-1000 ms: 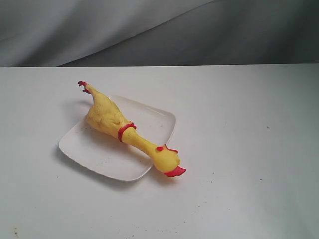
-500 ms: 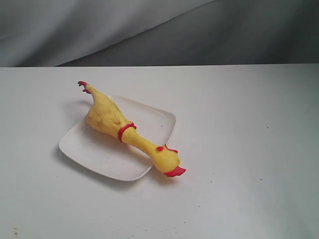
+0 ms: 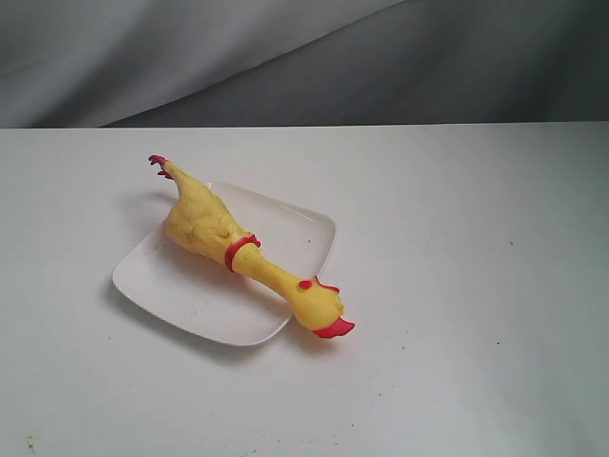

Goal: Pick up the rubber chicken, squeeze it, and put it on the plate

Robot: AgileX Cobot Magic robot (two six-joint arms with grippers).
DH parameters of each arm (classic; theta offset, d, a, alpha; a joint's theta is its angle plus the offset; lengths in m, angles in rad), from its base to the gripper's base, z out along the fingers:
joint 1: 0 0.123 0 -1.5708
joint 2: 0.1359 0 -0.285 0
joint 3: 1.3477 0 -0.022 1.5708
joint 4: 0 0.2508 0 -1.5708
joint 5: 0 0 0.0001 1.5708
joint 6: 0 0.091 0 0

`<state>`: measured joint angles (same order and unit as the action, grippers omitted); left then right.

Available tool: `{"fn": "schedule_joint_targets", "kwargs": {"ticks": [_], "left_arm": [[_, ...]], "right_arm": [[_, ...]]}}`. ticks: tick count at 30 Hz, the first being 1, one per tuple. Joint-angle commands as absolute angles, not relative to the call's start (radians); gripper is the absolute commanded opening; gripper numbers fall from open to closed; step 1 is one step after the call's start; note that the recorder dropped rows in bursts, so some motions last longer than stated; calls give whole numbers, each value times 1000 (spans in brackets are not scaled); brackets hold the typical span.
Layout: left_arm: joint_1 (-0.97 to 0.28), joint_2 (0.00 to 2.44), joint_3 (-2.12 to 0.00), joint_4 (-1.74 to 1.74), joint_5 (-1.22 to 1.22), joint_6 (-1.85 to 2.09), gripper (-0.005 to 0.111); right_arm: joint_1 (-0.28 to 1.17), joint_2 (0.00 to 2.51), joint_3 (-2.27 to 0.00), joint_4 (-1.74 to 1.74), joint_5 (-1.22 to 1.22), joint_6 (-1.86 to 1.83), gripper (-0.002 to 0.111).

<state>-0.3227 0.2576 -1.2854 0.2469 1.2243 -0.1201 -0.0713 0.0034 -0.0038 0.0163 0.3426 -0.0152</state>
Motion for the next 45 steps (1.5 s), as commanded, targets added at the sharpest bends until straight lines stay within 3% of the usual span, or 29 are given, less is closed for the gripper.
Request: {"fn": "schedule_joint_targets", "kwargs": {"ticks": [1,12,23,30,45], "left_arm": [[-206,244,-1285,244,1221,-121,0],[26,244,-1285,251,1221,-123,0],[60,237,-1282,208,1221,-129,0],[60,148,-1106,0,740,-23,0],[60,0,-344,-48,75,0,0]], "right_arm": [[-80,0,0,18,342,-15,0],[-80,0,0,18,342,-13,0],[-80,0,0,18,342,-15,0],[-80,0,0,18,342,-15,0],[-80,0,0,18,342,-13,0]]}}
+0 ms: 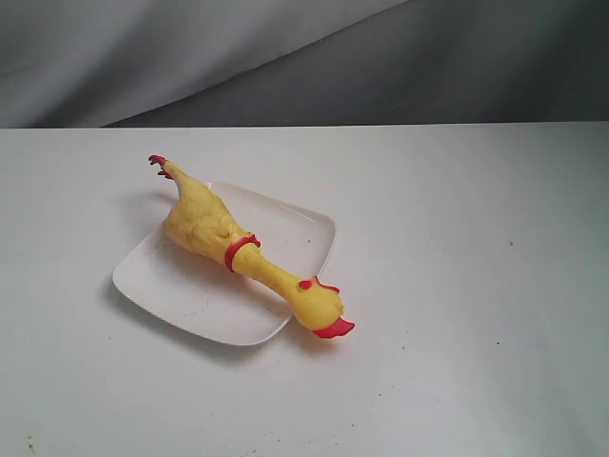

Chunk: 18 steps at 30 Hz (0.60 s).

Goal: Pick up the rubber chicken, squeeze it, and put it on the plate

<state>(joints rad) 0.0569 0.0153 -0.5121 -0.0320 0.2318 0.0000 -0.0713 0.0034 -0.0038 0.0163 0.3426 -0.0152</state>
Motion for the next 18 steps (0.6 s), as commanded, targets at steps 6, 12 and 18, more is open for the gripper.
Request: {"fn": "schedule_joint_targets", "kwargs": {"ticks": [6,12,18], "left_arm": [[60,0,-171,-50,0,-26,0],[60,0,-59,-50,0,-26,0],[60,0,0,-34,88,-23,0]], "right_arm": [[-80,0,0,18,342,-13,0],[-80,0,0,18,342,-15,0],[-80,0,0,18,342,-15,0]]}}
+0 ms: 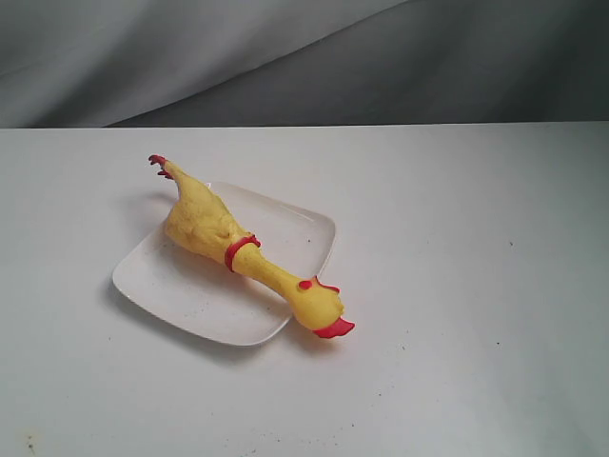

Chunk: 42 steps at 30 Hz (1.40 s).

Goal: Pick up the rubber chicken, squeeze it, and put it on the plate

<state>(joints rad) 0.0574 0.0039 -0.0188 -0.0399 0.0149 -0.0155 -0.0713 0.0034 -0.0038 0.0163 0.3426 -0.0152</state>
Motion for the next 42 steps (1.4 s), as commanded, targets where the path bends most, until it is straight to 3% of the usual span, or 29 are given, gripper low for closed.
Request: {"fn": "schedule_joint_targets", "kwargs": {"ticks": [1,6,42], "left_arm": [[60,0,0,-34,132,-23,0],[60,0,0,-34,270,-23,0],[99,0,0,-34,266,-23,0]], "right_arm": [[-80,0,0,18,342,-15,0],[-80,0,0,18,342,-13,0],[-80,0,0,18,342,-14,0]]}}
